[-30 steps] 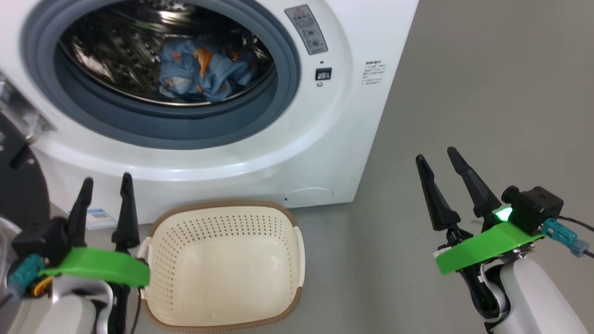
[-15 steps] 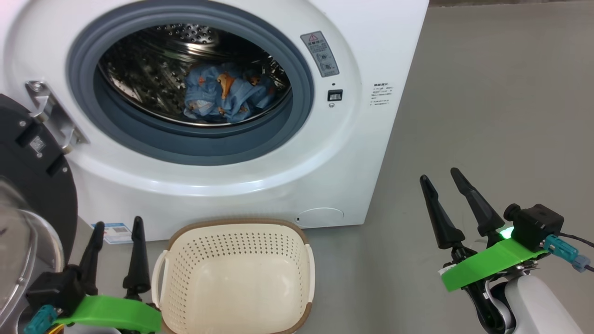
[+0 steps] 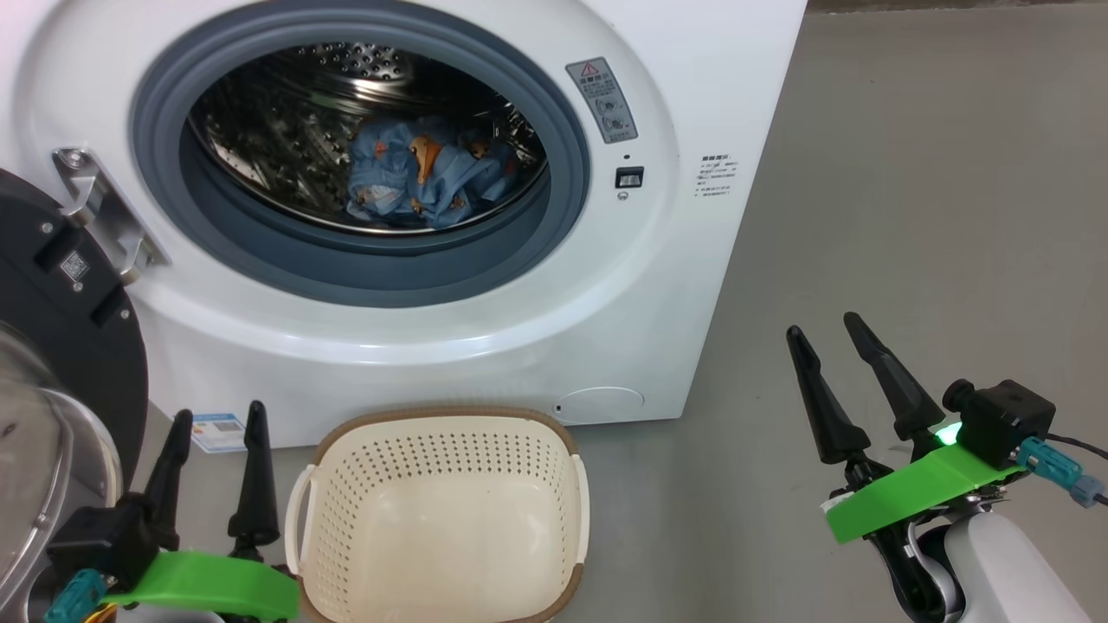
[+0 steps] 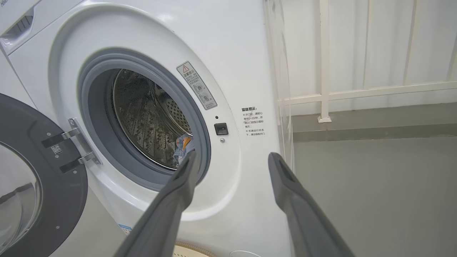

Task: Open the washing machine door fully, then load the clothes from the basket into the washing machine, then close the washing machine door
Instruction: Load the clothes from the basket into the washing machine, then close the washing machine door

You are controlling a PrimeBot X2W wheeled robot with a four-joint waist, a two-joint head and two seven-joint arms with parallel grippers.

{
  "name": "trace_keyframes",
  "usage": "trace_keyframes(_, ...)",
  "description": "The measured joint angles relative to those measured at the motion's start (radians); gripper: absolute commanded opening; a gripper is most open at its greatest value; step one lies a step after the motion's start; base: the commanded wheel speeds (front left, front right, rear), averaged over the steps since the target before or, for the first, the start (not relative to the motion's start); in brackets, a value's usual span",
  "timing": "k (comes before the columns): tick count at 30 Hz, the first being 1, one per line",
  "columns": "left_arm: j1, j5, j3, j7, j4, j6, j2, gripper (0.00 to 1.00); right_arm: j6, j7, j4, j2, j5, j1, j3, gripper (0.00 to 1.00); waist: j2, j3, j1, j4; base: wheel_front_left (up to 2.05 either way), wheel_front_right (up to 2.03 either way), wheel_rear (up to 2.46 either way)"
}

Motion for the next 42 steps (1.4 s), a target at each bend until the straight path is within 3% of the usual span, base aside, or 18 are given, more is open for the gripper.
trace_keyframes(30,0.0,0.014,0.036,0.0,0.007,-0.035,-0.021,1.0,0.0,0.0,0.001,0.0,0.0,0.009,-0.007,1.0,0.0,0.0,0.0,0.0,-0.03,0.03,0.0)
trace_keyframes(42,0.0,0.03,0.053,0.0,0.007,-0.046,-0.039,1.0,0.0,0.0,0.003,0.0,0.0,0.009,-0.008,1.0,0.0,-0.005,0.0,-0.003,-1.3,1.2,0.1)
